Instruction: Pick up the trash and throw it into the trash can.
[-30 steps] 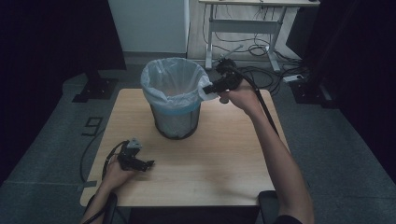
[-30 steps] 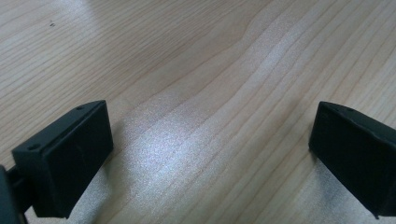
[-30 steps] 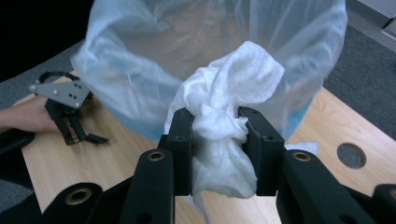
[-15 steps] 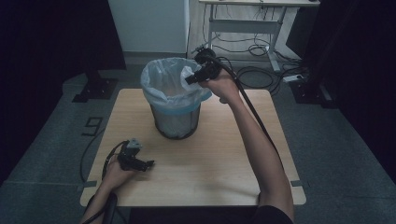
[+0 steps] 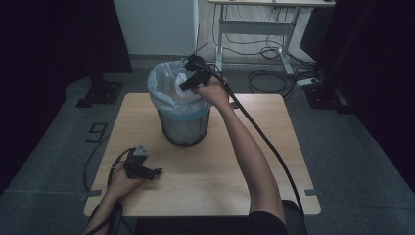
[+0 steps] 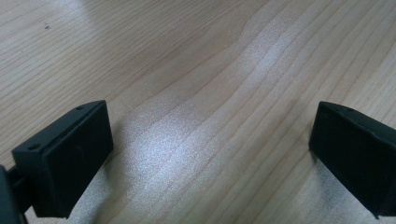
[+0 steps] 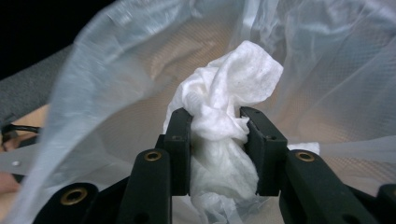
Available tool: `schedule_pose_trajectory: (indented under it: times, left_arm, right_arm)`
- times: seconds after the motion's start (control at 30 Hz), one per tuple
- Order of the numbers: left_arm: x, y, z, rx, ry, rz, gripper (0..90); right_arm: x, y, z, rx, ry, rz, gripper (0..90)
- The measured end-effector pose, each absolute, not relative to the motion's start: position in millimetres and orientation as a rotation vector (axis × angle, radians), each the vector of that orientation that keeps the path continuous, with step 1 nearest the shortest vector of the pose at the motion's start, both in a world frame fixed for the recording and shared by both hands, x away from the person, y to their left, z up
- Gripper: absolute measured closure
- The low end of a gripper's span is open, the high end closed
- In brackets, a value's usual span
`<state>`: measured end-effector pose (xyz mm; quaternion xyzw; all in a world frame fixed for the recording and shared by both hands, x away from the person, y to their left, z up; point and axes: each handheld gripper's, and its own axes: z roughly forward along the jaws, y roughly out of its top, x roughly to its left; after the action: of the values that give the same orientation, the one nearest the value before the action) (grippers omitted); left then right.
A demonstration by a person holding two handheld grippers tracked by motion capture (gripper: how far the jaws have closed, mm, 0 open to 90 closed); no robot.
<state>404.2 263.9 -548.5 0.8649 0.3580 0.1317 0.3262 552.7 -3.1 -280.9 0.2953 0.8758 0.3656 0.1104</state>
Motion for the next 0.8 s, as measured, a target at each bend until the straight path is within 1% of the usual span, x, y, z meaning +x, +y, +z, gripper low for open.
schedule_pose_trajectory:
  times: [0.1, 0.13, 0.17, 0.2, 0.27, 0.3, 0.33, 0.4, 0.5, 0.6, 0.7, 0.8]
  left_arm:
    - [404.2, 263.7, -548.5, 2.266, 0.937, 0.344, 0.0]
    - [404.1, 263.7, -548.4, 2.266, 0.937, 0.344, 0.0]
    - [404.2, 263.7, -548.5, 2.266, 0.936, 0.344, 0.0]
    - [404.2, 263.7, -548.5, 2.266, 0.937, 0.344, 0.0]
    - [404.2, 263.7, -548.5, 2.266, 0.936, 0.344, 0.0]
    - [404.2, 263.7, -548.5, 2.266, 0.936, 0.344, 0.0]
    - [404.2, 263.7, -548.5, 2.266, 0.936, 0.343, 0.0]
    - [404.2, 263.7, -548.5, 2.266, 0.936, 0.344, 0.0]
    - [404.1, 263.7, -548.5, 2.266, 0.937, 0.344, 0.0]
    - [404.1, 263.7, -548.4, 2.267, 0.937, 0.345, 0.0]
    - [404.1, 263.7, -548.5, 2.267, 0.937, 0.345, 0.0]
    - [404.2, 263.7, -548.5, 2.267, 0.936, 0.345, 0.0]
  right_arm:
    - [556.5, 1.0, -290.3, 0.878, 2.585, 1.047, 59.1]
    - [556.5, 1.0, -290.3, 0.878, 2.585, 1.047, 59.1]
    - [557.5, 2.4, -293.3, 0.880, 2.582, 1.028, 55.6]
    - [558.4, 3.3, -295.2, 0.881, 2.577, 1.019, 49.0]
    - [560.8, 5.2, -299.0, 0.902, 2.570, 0.994, 29.5]
    - [560.8, 5.2, -299.0, 0.902, 2.570, 0.994, 29.5]
    - [561.2, 4.5, -298.8, 0.904, 2.566, 1.000, 20.4]
    - [561.9, 2.7, -297.4, 0.912, 2.567, 1.006, 13.8]
    - [561.3, -0.7, -294.3, 0.911, 2.555, 1.005, 12.3]
    - [557.5, -7.8, -288.6, 0.886, 2.516, 0.973, 6.4]
    - [555.3, -12.1, -285.9, 0.878, 2.511, 0.996, 5.7]
    - [550.6, -20.3, -282.5, 0.866, 2.495, 1.003, 0.0]
